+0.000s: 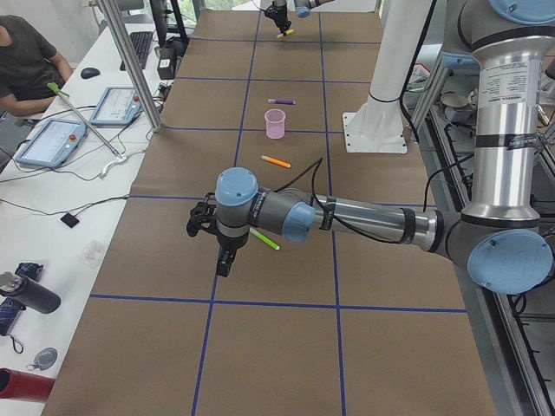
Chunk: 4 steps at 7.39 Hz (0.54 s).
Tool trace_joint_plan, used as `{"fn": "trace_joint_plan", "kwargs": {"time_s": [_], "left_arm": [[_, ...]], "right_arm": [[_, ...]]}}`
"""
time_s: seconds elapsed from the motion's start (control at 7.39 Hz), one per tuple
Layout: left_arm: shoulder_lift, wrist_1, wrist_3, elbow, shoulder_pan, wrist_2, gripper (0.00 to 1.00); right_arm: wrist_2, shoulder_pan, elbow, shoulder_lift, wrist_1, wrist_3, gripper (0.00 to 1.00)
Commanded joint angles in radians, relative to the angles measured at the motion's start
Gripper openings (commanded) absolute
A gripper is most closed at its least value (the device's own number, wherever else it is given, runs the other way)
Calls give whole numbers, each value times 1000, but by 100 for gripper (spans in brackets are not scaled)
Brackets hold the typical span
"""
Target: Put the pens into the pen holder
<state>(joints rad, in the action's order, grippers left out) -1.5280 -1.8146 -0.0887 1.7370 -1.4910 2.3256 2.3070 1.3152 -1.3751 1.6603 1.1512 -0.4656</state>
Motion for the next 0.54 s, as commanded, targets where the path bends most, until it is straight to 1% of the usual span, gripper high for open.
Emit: {"fn": "trace_joint_plan", "kwargs": {"time_s": [0.0, 0.14, 0.27, 0.41], "left_arm": [[-16, -48, -3, -13, 27, 5, 99], [-21, -105, -3, -16, 70, 5, 99], [-46, -151, -28, -17, 121, 5, 99], [-69, -176, -133, -10, 173, 6, 100]], "right_arm": [[3, -2, -97, -25, -8, 259, 0], [5, -11, -132, -42, -57, 416, 0], [5, -46, -133, -66, -132, 546, 0], [6, -80, -137, -115, -169, 697, 0]]}}
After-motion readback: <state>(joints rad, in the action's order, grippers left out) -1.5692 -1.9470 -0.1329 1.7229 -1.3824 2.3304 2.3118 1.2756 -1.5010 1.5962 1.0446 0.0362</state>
